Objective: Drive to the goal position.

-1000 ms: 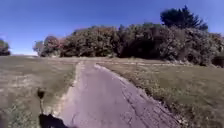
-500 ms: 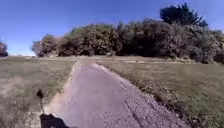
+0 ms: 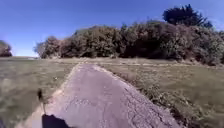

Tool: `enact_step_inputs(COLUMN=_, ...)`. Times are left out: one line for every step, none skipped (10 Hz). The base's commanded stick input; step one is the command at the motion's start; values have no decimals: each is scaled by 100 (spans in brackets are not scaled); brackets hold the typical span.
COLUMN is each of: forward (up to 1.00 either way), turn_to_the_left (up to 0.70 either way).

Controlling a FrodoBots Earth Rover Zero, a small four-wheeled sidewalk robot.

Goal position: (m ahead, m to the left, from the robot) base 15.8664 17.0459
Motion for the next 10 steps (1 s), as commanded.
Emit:
enact_step_inputs(forward=100, turn_to_the_left=0)
enact_step_inputs(forward=100, turn_to_the_left=0)
enact_step_inputs(forward=100, turn_to_the_left=7)
enact_step_inputs(forward=100, turn_to_the_left=32)
enact_step_inputs(forward=100, turn_to_the_left=40)
enact_step_inputs(forward=100, turn_to_the_left=36)
enact_step_inputs(forward=100, turn_to_the_left=12)
enact_step_inputs(forward=100, turn_to_the_left=0)
enact_step_inputs(forward=100, turn_to_the_left=0)
enact_step_inputs(forward=100, turn_to_the_left=0)
